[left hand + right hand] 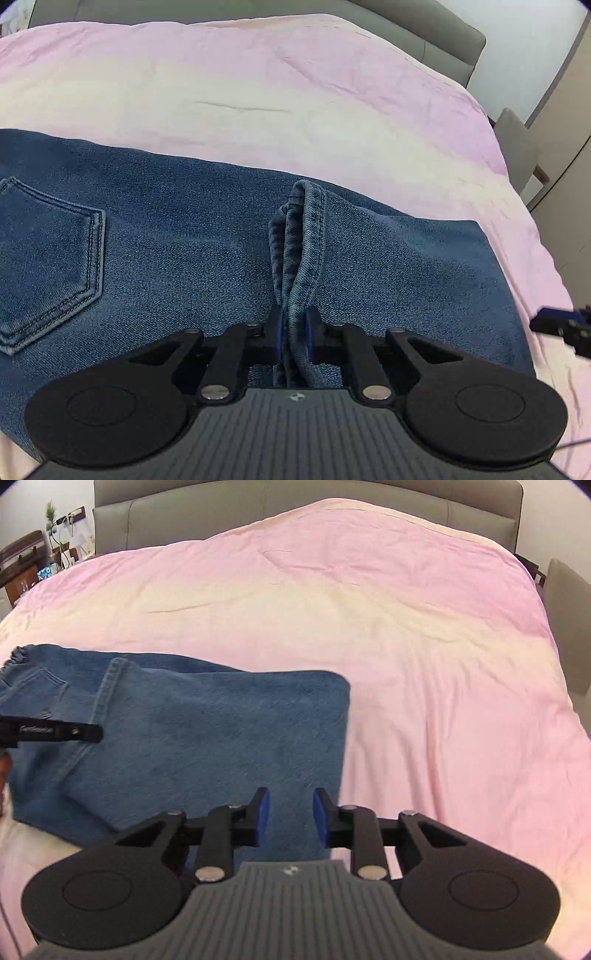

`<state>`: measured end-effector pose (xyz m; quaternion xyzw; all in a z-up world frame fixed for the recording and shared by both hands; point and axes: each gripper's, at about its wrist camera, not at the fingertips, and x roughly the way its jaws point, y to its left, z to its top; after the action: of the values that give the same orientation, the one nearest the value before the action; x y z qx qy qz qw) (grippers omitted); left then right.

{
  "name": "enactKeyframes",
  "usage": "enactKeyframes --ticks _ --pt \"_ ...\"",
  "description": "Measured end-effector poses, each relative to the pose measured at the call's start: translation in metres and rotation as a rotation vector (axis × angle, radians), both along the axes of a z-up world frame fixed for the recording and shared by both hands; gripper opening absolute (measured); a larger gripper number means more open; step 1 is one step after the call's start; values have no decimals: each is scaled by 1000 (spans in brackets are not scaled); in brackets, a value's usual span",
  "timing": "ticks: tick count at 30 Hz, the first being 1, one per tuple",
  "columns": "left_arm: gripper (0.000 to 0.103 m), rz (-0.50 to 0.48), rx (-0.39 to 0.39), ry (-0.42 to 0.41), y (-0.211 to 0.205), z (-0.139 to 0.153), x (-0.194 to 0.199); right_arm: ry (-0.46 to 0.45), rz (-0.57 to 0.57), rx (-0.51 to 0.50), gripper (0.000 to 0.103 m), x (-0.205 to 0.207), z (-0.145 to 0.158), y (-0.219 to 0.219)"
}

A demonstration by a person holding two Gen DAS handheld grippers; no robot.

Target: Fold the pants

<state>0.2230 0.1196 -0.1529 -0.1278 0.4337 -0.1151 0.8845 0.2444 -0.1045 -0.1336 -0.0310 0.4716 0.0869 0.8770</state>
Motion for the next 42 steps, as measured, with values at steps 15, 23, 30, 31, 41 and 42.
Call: enactKeyframes --ticks 15,23,30,31,41,42 --pt "22 -16 0 38 -10 -14 19 123 -75 37 0 147 -77 -10" --pt "23 -15 -14 51 -6 -9 17 158 -30 35 1 115 -49 -6" --pt "25 -39 11 68 0 7 -1 173 74 26 5 14 -18 0" --pt "25 -44 15 70 0 7 -3 159 82 14 5 2 -18 2" --pt "26 -52 65 71 -5 6 -7 187 111 -75 5 -1 -37 24" --pt "28 -55 67 66 -8 10 -5 184 125 -82 7 2 -34 26"
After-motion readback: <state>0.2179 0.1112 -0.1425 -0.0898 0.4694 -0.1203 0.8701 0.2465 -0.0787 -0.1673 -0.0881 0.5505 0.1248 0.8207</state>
